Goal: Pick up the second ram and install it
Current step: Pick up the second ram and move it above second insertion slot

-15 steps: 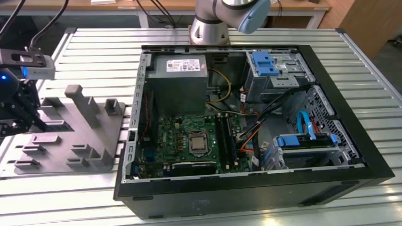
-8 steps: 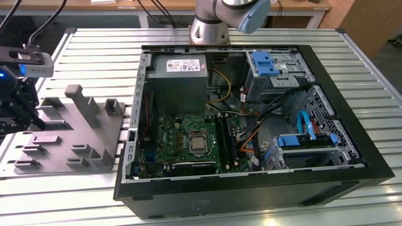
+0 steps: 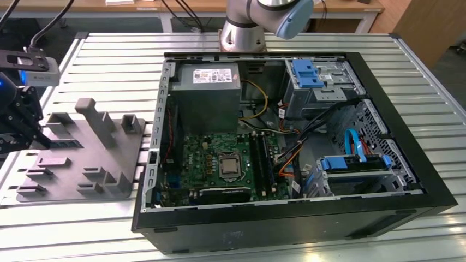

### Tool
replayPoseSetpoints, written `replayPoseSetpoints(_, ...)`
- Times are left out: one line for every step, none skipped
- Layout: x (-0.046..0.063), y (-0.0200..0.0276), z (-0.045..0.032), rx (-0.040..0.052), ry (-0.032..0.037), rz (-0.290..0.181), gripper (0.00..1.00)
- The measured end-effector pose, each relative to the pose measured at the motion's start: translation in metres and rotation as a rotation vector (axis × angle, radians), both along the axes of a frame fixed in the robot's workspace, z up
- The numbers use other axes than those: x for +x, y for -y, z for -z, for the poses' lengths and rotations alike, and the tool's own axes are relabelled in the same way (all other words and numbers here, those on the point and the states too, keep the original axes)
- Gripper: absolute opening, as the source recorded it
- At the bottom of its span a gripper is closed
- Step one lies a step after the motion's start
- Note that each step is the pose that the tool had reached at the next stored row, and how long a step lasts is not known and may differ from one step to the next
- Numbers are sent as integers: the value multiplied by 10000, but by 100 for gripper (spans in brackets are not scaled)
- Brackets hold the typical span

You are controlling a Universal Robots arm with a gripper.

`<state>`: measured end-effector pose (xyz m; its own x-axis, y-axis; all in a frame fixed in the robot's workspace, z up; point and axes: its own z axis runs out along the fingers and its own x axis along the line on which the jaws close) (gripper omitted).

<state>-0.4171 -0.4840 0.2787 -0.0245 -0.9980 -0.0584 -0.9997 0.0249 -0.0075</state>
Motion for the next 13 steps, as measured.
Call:
replayPoseSetpoints(0, 0, -10, 6, 0, 0, 14)
replayPoseSetpoints(0, 0, -18, 14, 1, 0, 14)
replayPoseSetpoints(0, 0, -27, 21, 0, 0, 14)
replayPoseSetpoints(0, 0, -33, 27, 1, 0, 14)
replayPoseSetpoints(0, 0, -40, 33, 0, 0, 14)
replayPoseSetpoints(0, 0, -48, 39, 0, 0, 14)
replayPoseSetpoints(0, 0, -55, 44, -1, 0, 14)
replayPoseSetpoints(0, 0, -61, 50, 0, 0, 14)
replayPoseSetpoints(0, 0, -69, 58, 0, 0, 14)
replayPoseSetpoints(0, 0, -77, 66, -1, 0, 14)
replayPoseSetpoints(0, 0, -85, 75, 0, 0, 14)
replayPoseSetpoints(0, 0, -94, 84, 1, 0, 14)
replayPoseSetpoints(0, 0, -103, 90, 0, 0, 14)
